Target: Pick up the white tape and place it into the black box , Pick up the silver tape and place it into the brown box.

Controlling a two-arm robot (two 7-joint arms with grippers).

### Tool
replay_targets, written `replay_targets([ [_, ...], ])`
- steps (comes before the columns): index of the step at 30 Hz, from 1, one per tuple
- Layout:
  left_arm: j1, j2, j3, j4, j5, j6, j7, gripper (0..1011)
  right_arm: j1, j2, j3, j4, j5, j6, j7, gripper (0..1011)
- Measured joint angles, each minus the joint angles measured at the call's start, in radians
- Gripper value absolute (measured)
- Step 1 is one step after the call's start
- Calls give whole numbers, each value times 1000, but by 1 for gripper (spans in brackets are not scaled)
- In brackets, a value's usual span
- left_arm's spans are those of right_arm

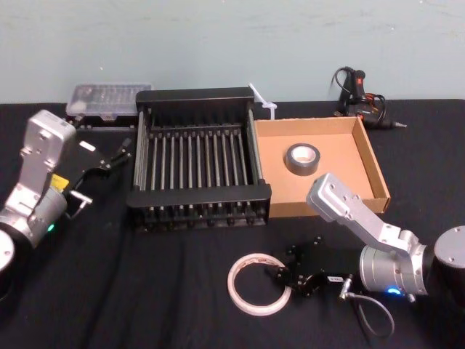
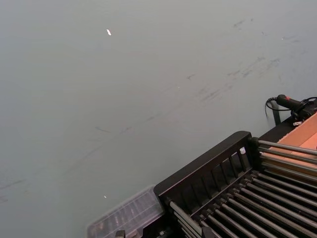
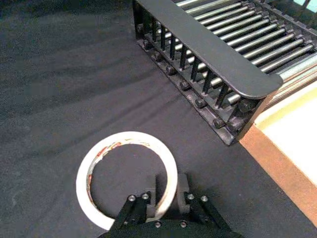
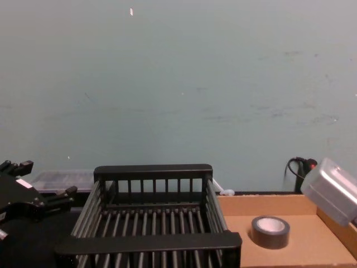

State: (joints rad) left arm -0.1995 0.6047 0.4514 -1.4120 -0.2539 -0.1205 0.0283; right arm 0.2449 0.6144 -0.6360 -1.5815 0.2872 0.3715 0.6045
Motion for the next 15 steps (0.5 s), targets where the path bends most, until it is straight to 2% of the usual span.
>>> replay_targets([
  [6, 0, 0, 0, 0, 0, 0, 0, 1001, 0, 0, 0, 0, 0, 0, 0, 144],
  [15, 0, 0, 0, 0, 0, 0, 0, 1002, 0, 0, 0, 0, 0, 0, 0, 90],
])
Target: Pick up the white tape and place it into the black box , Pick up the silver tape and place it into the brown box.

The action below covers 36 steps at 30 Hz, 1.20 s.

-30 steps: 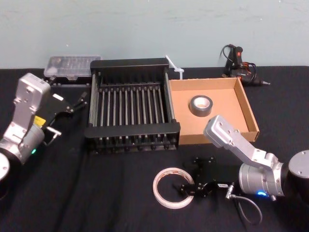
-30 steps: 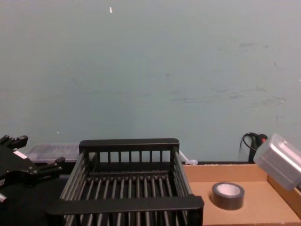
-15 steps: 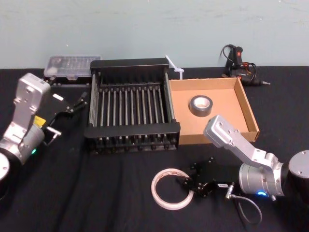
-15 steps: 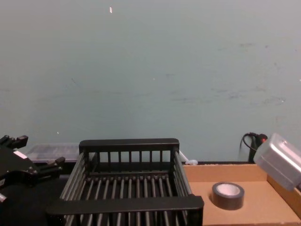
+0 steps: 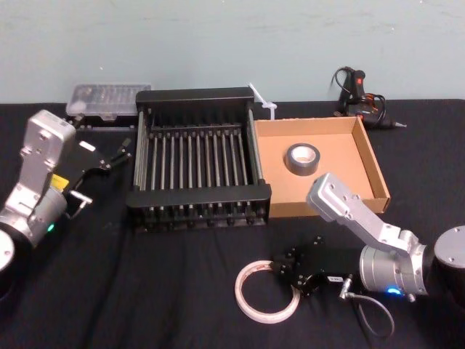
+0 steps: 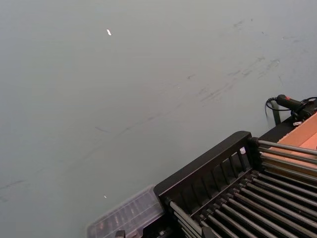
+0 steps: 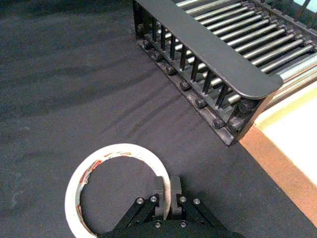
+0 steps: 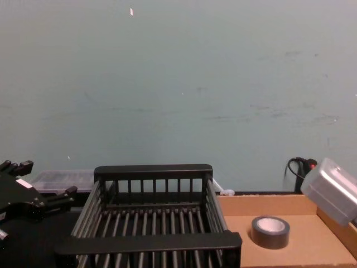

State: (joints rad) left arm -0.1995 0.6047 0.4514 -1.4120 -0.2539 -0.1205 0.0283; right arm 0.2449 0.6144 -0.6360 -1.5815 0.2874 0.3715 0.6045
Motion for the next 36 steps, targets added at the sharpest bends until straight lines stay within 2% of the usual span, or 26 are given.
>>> replay_targets([
  [19, 0, 0, 0, 0, 0, 0, 0, 1001, -2, 3, 9, -1, 12, -8, 8, 87],
  [30, 0, 0, 0, 0, 0, 0, 0, 1001, -26, 31, 64, -43, 78, -6, -5, 87],
  [36, 0, 0, 0, 0, 0, 0, 0, 1001, -48, 63, 110, -72, 120, -4, -29, 87],
])
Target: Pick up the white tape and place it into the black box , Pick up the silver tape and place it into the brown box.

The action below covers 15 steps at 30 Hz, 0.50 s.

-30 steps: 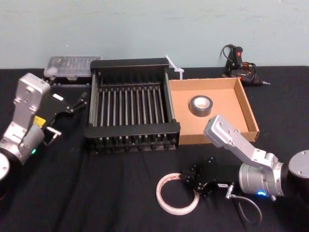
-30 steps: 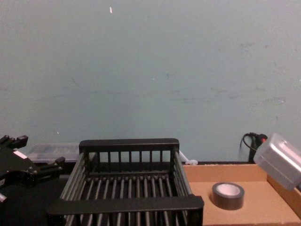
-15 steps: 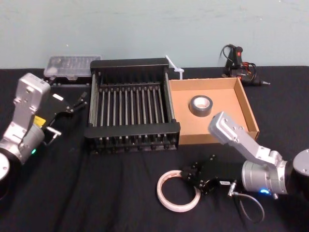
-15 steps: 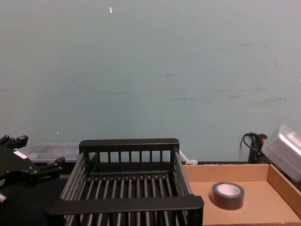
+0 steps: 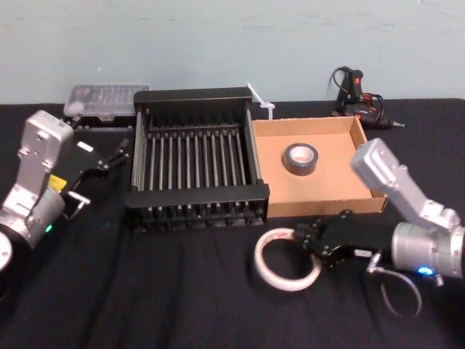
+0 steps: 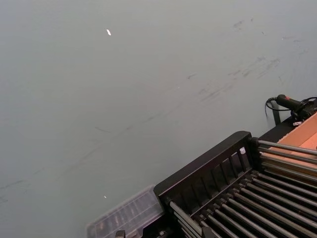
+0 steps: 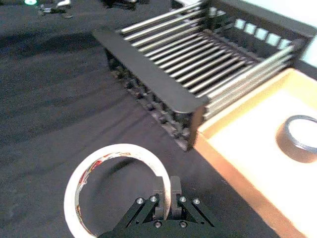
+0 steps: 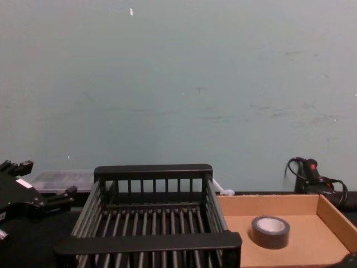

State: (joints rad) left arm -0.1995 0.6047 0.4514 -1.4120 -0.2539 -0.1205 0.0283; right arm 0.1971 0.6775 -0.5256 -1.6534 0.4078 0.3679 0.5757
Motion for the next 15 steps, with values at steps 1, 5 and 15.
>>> replay_targets([
  [1, 0, 0, 0, 0, 0, 0, 0, 1001, -6, 10, 12, -6, 10, -1, -7, 87],
  [5, 0, 0, 0, 0, 0, 0, 0, 1001, -23, 30, 42, -19, 30, -4, -27, 88],
  [15, 0, 0, 0, 0, 0, 0, 0, 1001, -47, 43, 106, -19, 68, -11, -91, 87],
])
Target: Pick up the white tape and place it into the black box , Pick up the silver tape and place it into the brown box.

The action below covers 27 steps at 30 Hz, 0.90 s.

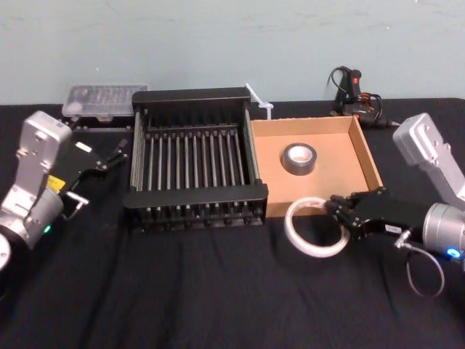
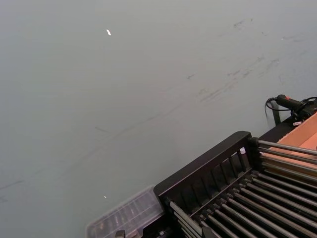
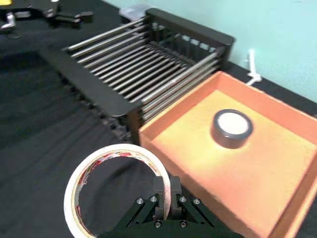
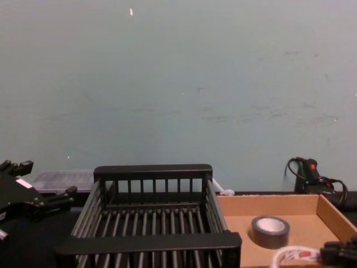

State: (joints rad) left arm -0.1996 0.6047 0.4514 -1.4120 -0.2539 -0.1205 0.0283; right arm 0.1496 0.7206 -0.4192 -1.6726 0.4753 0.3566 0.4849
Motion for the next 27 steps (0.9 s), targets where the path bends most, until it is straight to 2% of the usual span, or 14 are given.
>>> replay_targets([
  [8, 0, 0, 0, 0, 0, 0, 0, 1001, 21, -36, 26, 33, 19, 0, -37, 87],
  [14, 0, 0, 0, 0, 0, 0, 0, 1001, 72, -80, 25, 69, 25, 19, -57, 87],
  [20, 0, 0, 0, 0, 0, 0, 0, 1001, 120, -108, 6, 91, 23, 39, -61, 87],
  [27, 0, 0, 0, 0, 0, 0, 0, 1001, 207, -151, -37, 147, -7, 47, -49, 87],
])
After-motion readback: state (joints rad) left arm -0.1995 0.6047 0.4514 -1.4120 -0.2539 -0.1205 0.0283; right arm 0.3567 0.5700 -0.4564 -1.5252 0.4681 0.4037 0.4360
